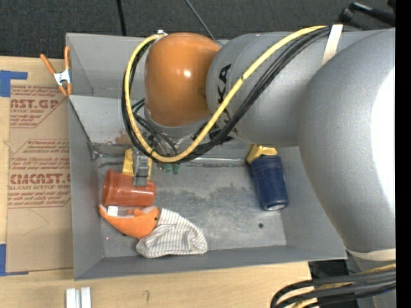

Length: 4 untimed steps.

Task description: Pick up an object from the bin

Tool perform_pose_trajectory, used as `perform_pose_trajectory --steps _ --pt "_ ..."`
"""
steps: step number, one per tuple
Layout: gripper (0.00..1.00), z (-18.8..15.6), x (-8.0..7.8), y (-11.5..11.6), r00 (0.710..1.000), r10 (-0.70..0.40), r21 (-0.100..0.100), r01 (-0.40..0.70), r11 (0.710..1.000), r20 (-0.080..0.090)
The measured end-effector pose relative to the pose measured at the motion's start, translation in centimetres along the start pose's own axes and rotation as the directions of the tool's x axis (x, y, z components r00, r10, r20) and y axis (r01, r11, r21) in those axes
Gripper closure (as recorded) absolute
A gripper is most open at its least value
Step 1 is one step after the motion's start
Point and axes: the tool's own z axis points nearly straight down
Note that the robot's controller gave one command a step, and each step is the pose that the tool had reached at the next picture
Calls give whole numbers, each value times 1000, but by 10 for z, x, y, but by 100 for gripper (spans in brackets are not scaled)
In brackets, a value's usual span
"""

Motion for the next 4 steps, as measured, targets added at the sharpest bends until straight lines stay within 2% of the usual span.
perform_pose_trajectory --steps 1,2,3,4 --pt "0 0 0 0 1000 0 0 0 1000 -1" --pt "0 0 0 0 1000 0 0 0 1000 -1" --pt "0 39 -6 0 999 -51 -2 51 999 7" --pt "0 97 -6 -5 979 -203 0 203 979 2"
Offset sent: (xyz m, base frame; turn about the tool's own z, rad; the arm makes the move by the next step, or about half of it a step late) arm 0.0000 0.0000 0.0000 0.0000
